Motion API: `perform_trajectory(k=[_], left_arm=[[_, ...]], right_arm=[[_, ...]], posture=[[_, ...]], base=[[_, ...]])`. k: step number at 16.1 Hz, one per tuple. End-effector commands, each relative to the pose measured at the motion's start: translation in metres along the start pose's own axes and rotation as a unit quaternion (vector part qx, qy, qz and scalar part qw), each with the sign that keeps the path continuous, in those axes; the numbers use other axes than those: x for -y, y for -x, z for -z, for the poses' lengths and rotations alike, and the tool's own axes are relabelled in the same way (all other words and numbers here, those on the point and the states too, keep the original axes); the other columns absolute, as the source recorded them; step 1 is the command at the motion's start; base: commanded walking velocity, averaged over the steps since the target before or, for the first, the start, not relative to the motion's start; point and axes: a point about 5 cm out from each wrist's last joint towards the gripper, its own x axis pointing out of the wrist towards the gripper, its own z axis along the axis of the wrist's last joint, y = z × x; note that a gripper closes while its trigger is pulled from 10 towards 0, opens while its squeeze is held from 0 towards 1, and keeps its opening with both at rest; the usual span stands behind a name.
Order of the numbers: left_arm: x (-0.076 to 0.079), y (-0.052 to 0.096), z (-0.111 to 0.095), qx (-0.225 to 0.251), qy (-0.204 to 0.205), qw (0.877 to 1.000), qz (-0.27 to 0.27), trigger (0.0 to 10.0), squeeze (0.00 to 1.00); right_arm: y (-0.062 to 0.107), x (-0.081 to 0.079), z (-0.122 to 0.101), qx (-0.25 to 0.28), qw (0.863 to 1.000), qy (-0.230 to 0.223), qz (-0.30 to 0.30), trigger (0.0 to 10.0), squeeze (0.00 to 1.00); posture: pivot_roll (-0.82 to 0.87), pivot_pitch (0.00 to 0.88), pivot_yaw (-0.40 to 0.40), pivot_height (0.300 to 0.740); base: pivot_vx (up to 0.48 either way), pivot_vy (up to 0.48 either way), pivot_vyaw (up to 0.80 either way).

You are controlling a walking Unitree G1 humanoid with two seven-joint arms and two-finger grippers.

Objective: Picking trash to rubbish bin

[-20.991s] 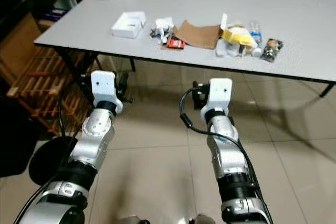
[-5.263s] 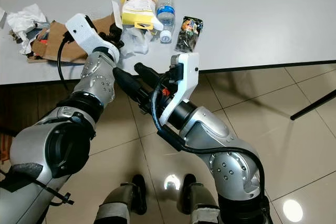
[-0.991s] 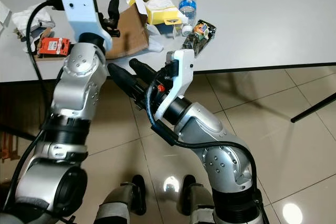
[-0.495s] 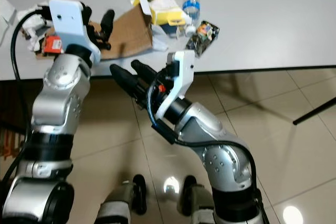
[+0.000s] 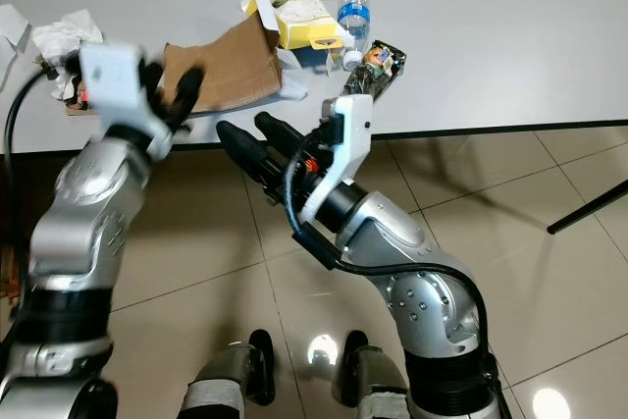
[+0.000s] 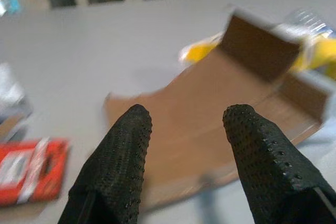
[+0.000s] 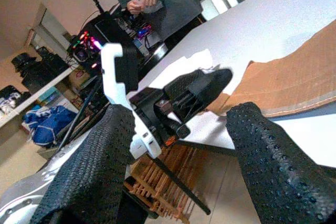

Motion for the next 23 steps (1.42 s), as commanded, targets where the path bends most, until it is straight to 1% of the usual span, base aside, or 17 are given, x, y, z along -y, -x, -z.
perform_trajectory(k=[1,2,3,5,8,9,12,13,14,15,17,18,19,20,23], left_arm=[[-0.010,0.005,0.001,-0.005,0.014,1.000,-0.019,10.0,0.00],[-0.017,0.008,0.007,-0.016,0.043,0.999,-0.021,10.0,0.00],[-0.020,0.009,0.008,-0.016,0.049,0.998,-0.022,10.0,0.00],[-0.031,0.011,0.006,-0.015,0.036,0.999,-0.034,10.0,0.00],[-0.032,0.013,0.003,-0.012,0.038,0.999,-0.036,10.0,0.00],[-0.030,0.015,0.006,-0.017,0.054,0.998,-0.028,10.0,0.00],[-0.028,0.019,0.018,-0.037,0.069,0.997,-0.026,10.0,0.00],[-0.022,0.023,0.033,-0.057,0.087,0.994,-0.021,10.0,0.00],[-0.019,0.023,0.036,-0.061,0.093,0.994,-0.018,10.0,0.00],[-0.013,0.021,0.034,-0.059,0.099,0.993,-0.012,10.0,0.00],[-0.010,0.017,0.030,-0.049,0.110,0.993,-0.016,10.0,0.00],[-0.008,0.015,0.032,-0.050,0.120,0.991,-0.032,10.0,0.00],[-0.008,0.015,0.032,-0.050,0.120,0.991,-0.032,10.0,0.00],[-0.003,0.012,0.038,-0.057,0.133,0.988,-0.050,10.0,0.00],[0.002,0.009,0.043,-0.064,0.143,0.986,-0.053,10.0,0.00]], right_arm=[[0.002,-0.004,0.003,-0.006,1.000,0.001,-0.015,10.0,0.00],[0.002,-0.006,0.005,-0.012,1.000,0.002,-0.023,10.0,0.00],[0.002,-0.006,0.006,-0.014,1.000,0.003,-0.026,10.0,0.00],[0.004,-0.007,0.006,-0.017,0.999,0.003,-0.035,10.0,0.00],[0.004,-0.009,0.007,-0.023,0.999,0.005,-0.044,10.0,0.00],[0.004,-0.009,0.008,-0.024,0.999,0.004,-0.045,10.0,0.00],[0.003,-0.008,0.009,-0.025,0.999,0.003,-0.043,10.0,0.00],[0.003,-0.008,0.010,-0.025,0.999,0.003,-0.041,10.0,0.00],[0.003,-0.008,0.010,-0.025,0.999,0.003,-0.041,10.0,0.00],[0.003,-0.007,0.010,-0.026,0.999,0.003,-0.039,10.0,0.00],[0.003,-0.007,0.010,-0.026,0.999,0.002,-0.037,10.0,0.00],[0.003,-0.007,0.011,-0.027,0.999,0.001,-0.038,10.0,0.00],[0.003,-0.007,0.011,-0.027,0.999,0.001,-0.038,10.0,0.00],[0.003,-0.007,0.012,-0.028,0.999,-0.002,-0.038,10.0,0.00],[0.003,-0.005,0.016,-0.033,0.999,-0.002,-0.028,10.0,0.00]], posture=[[-0.06,0.242,0.027,0.740],[-0.07,0.241,0.025,0.740],[-0.07,0.239,0.023,0.740],[-0.07,0.238,0.018,0.740],[-0.06,0.241,0.012,0.740],[-0.05,0.246,0.008,0.740],[-0.05,0.247,0.007,0.740],[-0.06,0.249,0.003,0.740],[-0.06,0.250,0.002,0.740],[-0.06,0.253,0.000,0.740],[-0.06,0.255,0.001,0.740],[-0.06,0.255,0.001,0.740],[-0.06,0.255,0.001,0.740],[-0.06,0.257,0.000,0.740],[-0.06,0.258,0.000,0.740]], base=[[0.000,0.000,0.00],[0.000,0.000,0.00],[0.000,0.000,0.00],[0.000,0.000,0.00],[0.000,0.000,0.00],[0.000,0.000,0.00],[0.000,0.000,0.00],[0.000,0.000,0.00],[0.000,0.000,0.00],[0.000,0.000,0.00],[0.000,0.000,0.00],[0.000,0.000,0.00],[0.000,0.000,0.00],[0.000,0.000,0.00],[0.000,0.000,0.00]])
